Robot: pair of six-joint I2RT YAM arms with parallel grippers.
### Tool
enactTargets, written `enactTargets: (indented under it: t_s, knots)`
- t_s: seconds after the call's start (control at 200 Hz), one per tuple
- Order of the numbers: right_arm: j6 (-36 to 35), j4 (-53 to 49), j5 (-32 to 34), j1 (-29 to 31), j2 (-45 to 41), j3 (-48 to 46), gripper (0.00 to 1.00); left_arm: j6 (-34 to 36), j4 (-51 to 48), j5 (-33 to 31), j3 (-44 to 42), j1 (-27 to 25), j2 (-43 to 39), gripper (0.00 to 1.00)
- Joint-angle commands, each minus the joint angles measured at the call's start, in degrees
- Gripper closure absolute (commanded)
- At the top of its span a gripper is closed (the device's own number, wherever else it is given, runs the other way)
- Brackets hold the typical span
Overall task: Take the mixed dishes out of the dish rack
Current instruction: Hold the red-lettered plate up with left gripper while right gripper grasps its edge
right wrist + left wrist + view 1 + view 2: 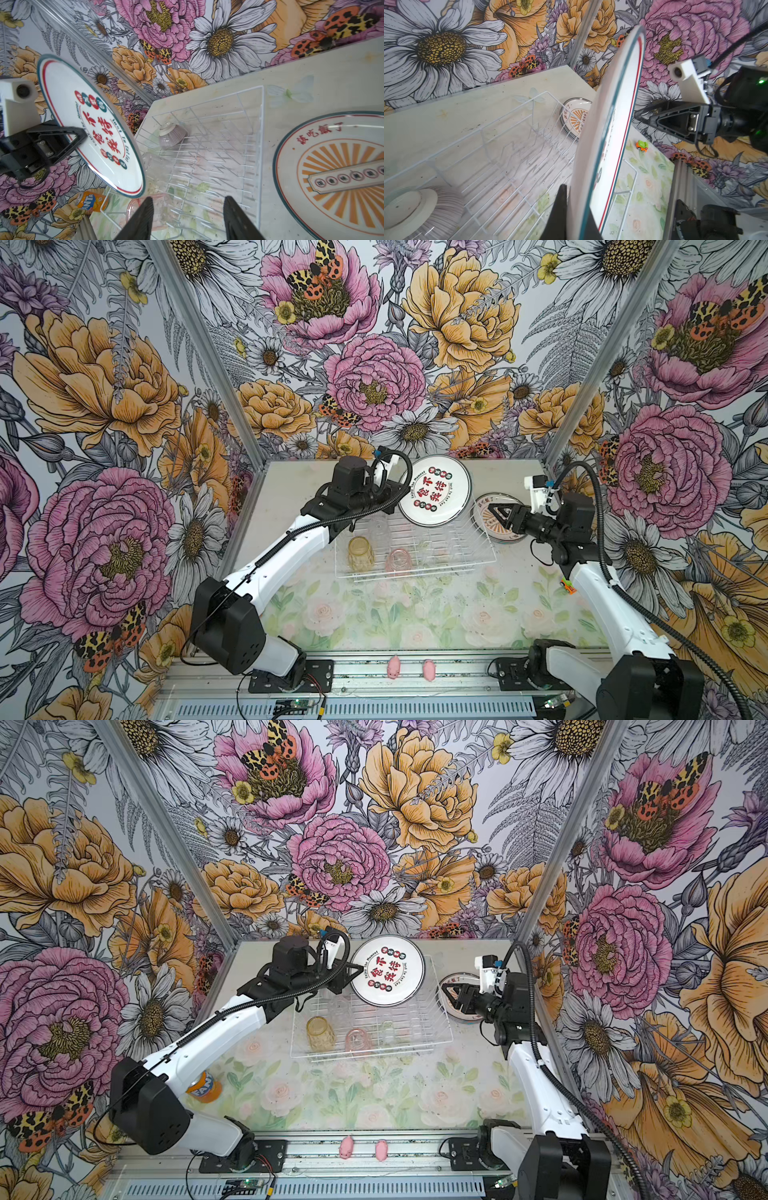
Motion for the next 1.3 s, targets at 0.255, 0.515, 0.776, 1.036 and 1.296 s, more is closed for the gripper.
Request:
enactTargets:
  t_s: [0.255, 0.515, 0.776, 1.036, 1.296]
  knots:
    - [11.73, 24.01, -7.13, 5.14, 4.17, -3.09, 0.45, -13.01, 18.43, 13.86, 1.0, 1.04, 6.52, 0.92]
    - [12.37, 26.36, -5.26, 6.75, 6.92, -2.23, 0.48, -17.55, 24.63, 16.95, 1.3, 0.68, 9.99, 0.91]
    - [14.16, 29.85, -3.86, 7.19, 8.38, -1.79, 0.6, -20.64, 28.16, 19.31, 2.22, 0.26, 13.08, 0.91]
    - [17.67, 34.64, -3.78, 7.28, 10.27, -1.44, 0.84, -22.23, 29.99, 20.62, 2.9, -0.34, 15.29, 0.91]
    - [17.98, 34.3, -3.06, 7.46, 10.04, -1.01, 1.0, -22.83, 30.19, 20.7, 3.15, -0.21, 15.91, 0.85]
